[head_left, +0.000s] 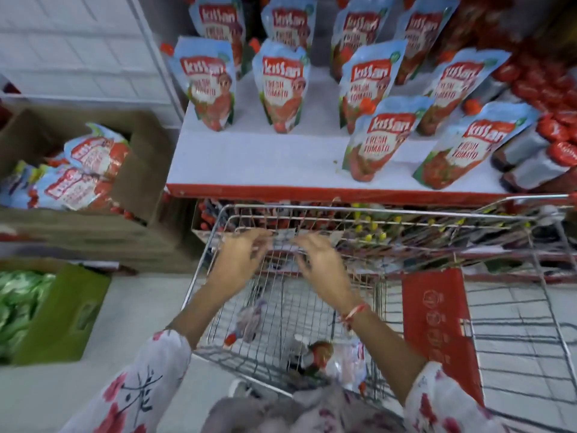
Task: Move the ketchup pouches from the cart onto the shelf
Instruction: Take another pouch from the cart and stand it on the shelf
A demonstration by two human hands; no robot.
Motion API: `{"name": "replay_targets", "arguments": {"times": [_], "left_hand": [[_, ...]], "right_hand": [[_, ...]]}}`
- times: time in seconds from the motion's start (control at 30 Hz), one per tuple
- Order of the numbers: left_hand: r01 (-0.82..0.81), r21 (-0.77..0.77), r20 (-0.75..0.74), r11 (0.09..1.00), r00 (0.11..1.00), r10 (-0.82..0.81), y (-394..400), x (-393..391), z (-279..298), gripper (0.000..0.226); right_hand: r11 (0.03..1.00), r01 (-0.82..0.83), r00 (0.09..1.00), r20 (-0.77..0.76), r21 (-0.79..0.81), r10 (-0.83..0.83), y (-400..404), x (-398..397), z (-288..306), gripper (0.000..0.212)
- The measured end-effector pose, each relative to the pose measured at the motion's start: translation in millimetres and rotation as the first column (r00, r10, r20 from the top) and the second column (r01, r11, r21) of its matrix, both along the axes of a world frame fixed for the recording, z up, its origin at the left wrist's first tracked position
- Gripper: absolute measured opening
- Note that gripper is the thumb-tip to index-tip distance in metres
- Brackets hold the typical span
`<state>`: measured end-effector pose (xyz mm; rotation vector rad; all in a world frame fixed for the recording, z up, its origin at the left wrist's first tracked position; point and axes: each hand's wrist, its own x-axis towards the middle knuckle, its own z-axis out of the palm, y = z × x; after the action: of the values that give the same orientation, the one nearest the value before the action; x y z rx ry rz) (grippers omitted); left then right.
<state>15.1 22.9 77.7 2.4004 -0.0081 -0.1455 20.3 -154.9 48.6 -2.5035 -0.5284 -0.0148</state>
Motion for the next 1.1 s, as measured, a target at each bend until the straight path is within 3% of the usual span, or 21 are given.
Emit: {"name": "replay_targets", "arguments": {"times": [0.07,0.13,0.2,0.3,0.47,0.6,0.83,1.0,1.1], "left_hand": [[0.033,0.126,-0.245,0.991,0.970,-0.001,11.4,-27.1,-27.3,0.038],[0.176,0.211,-0.474,0.961,0.879,-0.057,16.0,-51.8,-50.1,0.054],[0.313,0.268,-0.649,0.911,0.758,-0.070,13.5,-71.6,-65.0,0.053],[0.383,0.375,-0.703,0.844,0.711,-0.010,9.2,-91.4,-81.1,0.049],[0.329,0.473,-0.606,0.817,0.795,0.031,16.8,-89.6,-97.0,0.029],[0.266,0.467,-0.509,0.843,0.861,0.010,22.0,-78.3,-87.1,0.026],[0.225,0.214,-0.282,0.950,0.946,-0.160,30.6,-67.8,-41.6,0.020],[0.214,0.195,0.047,0.957,0.973,-0.227,30.1,-42.6,23.2,0.025],[0.160,0.084,0.238,0.984,0.955,-0.176,28.5,-18.2,70.9,0.026]], "right_hand": [[0.987,-0.130,0.965,-0.240,-0.091,0.105,16.7,-22.2,-26.5,0.040],[0.949,-0.276,0.902,-0.383,-0.152,0.200,31.0,-40.6,-46.8,0.052],[0.907,-0.385,0.853,-0.439,-0.168,0.281,42.2,-55.8,-63.3,0.059],[0.867,-0.441,0.850,-0.418,-0.234,0.320,56.9,-66.6,-81.4,0.065],[0.802,-0.429,0.880,-0.390,-0.415,0.269,72.6,-56.7,-78.3,0.026],[0.831,-0.377,0.889,-0.411,-0.410,0.201,61.2,-48.2,-76.0,0.029],[0.966,-0.147,0.974,-0.201,-0.211,0.104,20.7,-44.0,-29.4,0.030],[1.000,-0.003,1.000,0.022,0.029,0.002,-1.3,-23.8,42.1,0.027],[0.983,0.065,0.982,0.163,0.171,-0.093,-8.9,-5.7,89.5,0.023]]}}
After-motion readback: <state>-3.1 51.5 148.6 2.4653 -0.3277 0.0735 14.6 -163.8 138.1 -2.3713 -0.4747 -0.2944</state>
